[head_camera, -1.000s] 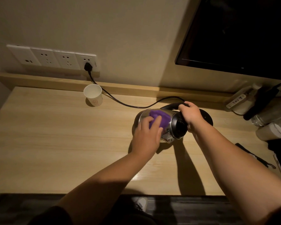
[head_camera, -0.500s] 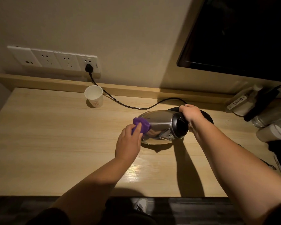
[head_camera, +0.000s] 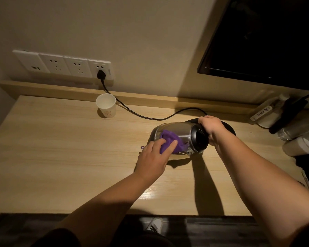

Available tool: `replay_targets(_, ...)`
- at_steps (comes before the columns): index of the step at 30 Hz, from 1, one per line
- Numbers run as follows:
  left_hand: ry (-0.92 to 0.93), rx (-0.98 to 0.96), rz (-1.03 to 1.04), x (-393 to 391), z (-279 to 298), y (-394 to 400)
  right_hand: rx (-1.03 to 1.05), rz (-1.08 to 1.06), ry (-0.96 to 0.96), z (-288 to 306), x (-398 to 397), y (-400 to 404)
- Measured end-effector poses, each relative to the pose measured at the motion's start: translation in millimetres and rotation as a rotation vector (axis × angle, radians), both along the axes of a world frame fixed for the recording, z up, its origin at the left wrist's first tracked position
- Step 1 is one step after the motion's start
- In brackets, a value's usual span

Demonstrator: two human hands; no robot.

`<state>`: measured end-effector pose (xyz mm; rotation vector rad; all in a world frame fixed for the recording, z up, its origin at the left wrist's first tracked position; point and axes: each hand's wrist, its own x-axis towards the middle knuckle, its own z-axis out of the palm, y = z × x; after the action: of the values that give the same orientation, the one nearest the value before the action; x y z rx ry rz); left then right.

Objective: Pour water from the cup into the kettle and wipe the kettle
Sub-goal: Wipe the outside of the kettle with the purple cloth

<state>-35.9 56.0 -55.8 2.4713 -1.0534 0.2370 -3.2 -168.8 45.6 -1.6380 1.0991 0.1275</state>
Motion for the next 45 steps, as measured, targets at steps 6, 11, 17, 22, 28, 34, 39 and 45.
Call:
replay_targets(6,0.200,0.072,0.223,2.2,-26.3,27.2,-0.005,-0.035,0.017,-3.4,-6.2,-2.9)
replay_targets(11,0.516,-0.094,0.382,26.9,-6.5,18.5,0.039,-0.048,-0.042,-8.9,-8.7,-4.8)
replay_targets(17,0.648,-0.019,0.251,93.1,26.9,2.6,-0.085,0.224,-0.093,-10.5,-13.3,-5.3)
replay_targets(22,0.605,0.252,-0.007,125.6,49.1,-16.1,-0.151,0.343,-0.120,-7.2,-16.1,-3.7)
replay_targets(28,0.525,0.439,-0.112,135.1,52.8,-31.7,-0.193,0.369,-0.122,-8.7,-15.7,-4.5)
replay_targets(34,0.479,0.434,-0.085,128.4,45.4,-24.7,-0.229,0.367,-0.146,-10.8,-12.0,0.3)
replay_targets(39,0.460,0.281,0.064,102.3,33.9,-3.8,-0.221,0.364,-0.147,-10.3,-5.3,3.9)
replay_targets(45,0.373,0.096,0.250,54.3,15.7,18.6,-0.178,0.294,-0.109,-7.3,0.2,4.4)
